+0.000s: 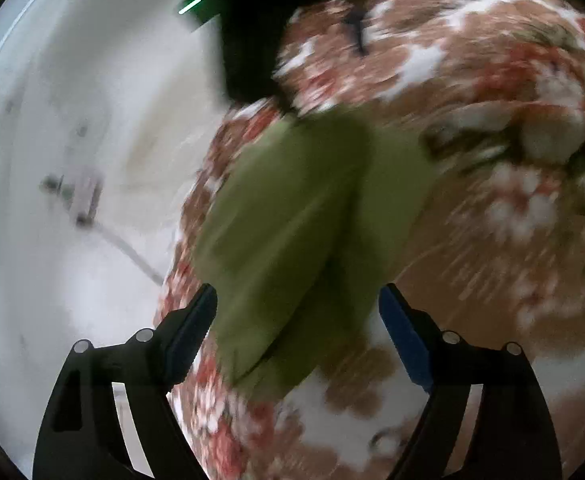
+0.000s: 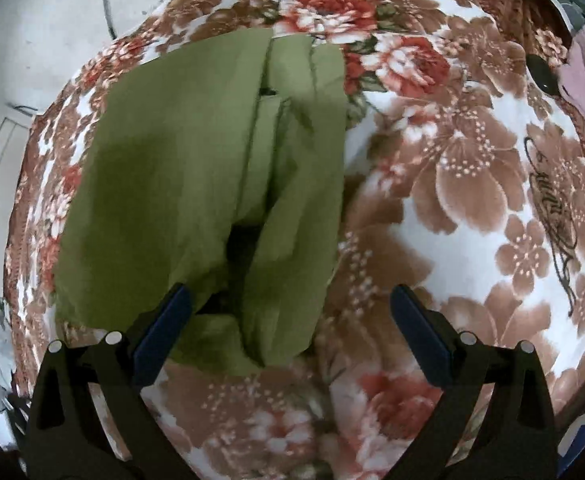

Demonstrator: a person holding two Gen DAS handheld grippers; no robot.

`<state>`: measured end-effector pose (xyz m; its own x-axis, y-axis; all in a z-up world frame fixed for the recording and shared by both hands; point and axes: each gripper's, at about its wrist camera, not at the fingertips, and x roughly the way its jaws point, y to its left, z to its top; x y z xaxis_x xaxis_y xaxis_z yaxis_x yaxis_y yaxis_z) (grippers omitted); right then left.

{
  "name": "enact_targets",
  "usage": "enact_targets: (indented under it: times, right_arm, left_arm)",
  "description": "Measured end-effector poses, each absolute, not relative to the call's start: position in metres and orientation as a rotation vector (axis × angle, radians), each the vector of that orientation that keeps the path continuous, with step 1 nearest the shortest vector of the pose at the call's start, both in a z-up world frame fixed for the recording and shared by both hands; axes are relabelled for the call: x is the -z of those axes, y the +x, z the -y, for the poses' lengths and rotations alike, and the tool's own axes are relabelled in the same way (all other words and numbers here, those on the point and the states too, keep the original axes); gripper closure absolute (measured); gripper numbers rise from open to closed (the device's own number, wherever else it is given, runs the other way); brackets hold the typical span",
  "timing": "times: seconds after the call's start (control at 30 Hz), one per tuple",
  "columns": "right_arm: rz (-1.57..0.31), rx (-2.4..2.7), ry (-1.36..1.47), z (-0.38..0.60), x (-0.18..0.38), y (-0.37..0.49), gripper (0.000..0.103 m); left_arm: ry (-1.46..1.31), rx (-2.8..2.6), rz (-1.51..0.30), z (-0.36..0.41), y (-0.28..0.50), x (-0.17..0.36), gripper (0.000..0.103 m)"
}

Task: Fold large clothes

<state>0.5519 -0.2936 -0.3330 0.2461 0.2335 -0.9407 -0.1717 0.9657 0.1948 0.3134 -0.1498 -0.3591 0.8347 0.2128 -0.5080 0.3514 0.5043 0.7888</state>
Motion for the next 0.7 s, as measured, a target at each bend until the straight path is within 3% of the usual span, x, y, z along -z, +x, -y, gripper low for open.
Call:
enact_targets:
  times: [0.4,0.5,0.53,0.57,0.63,0.67,0.7]
  right_arm:
    - [-1.300,-0.362,0.076,0.266,0.342,0.540,0.005]
    - [-1.331,-0.348,0.120,0.263,0.355,0.554,0.005]
    - [-1.349,-0.368,0.186,0.265,0.361,0.561,0.010]
    - [-1.369,-0.383,0.245,0.268,0.365,0.567,0.031]
    - [-1.408,-0.399,0.287,0.269,0.368,0.575,0.060]
    - [-1.403,-0.421,0.273,0.268,0.365,0.576,0.070]
    - [-1.397,-0.440,0.263,0.267,0.362,0.576,0.073]
  left_arm:
    - [0.333,0.002,-0.905,0.000,0.393,0.318,0.020]
    - [0.336,0.035,-0.908,-0.001,0.412,0.322,0.018]
    - [0.310,0.050,-0.924,-0.002,0.423,0.324,0.018]
    - [0.274,0.048,-0.936,-0.006,0.429,0.324,0.018]
    - [0.117,0.043,-0.986,-0.025,0.449,0.323,0.017]
    - [0.060,0.040,-1.001,-0.031,0.455,0.323,0.017]
    - [-0.015,0.031,-1.016,-0.042,0.464,0.324,0.017]
